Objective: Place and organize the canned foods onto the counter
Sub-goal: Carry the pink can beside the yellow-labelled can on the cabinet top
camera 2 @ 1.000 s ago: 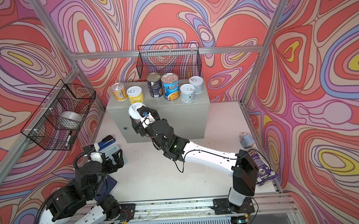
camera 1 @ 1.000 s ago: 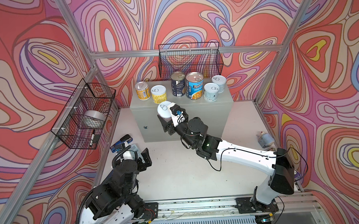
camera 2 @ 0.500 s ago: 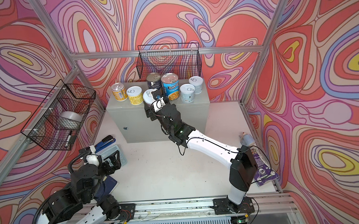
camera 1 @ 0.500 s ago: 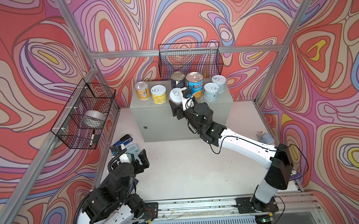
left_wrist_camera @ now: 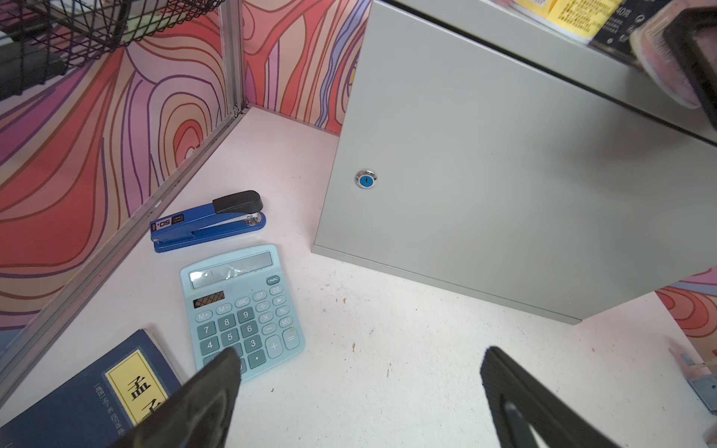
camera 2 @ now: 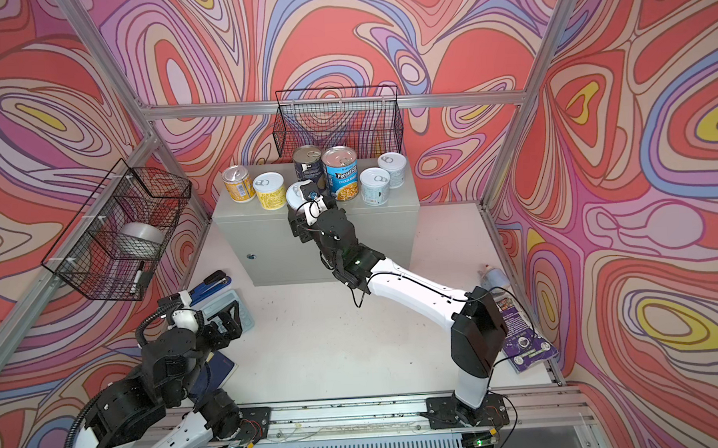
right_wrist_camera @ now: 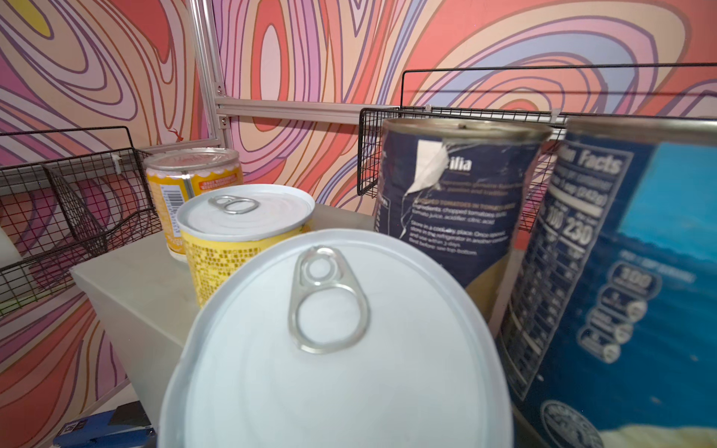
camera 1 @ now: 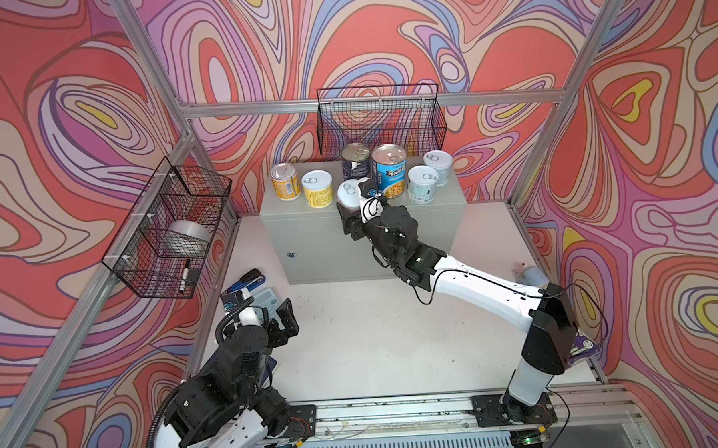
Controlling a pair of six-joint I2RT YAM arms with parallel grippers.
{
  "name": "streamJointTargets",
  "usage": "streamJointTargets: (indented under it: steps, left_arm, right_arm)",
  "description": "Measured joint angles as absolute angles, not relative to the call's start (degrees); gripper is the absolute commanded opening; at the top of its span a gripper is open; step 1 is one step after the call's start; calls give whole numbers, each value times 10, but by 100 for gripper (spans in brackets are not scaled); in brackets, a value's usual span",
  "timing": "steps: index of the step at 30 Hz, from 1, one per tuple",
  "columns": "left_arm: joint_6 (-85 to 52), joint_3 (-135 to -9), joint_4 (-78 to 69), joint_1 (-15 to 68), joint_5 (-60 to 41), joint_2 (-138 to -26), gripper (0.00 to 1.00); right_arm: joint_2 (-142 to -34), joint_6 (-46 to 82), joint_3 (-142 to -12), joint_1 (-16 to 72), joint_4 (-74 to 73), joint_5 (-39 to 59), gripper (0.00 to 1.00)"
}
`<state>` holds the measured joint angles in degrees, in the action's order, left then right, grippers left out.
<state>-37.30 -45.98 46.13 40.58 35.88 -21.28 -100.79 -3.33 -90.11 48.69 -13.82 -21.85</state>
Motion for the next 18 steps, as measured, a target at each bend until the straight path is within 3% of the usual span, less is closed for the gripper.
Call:
streamJointTargets:
  steps: [18]
  left_arm:
    - [-373, -460, 462, 406, 361, -215, 100]
  right_arm:
    - [-1044, -16, -966, 479, -102, -255, 50]
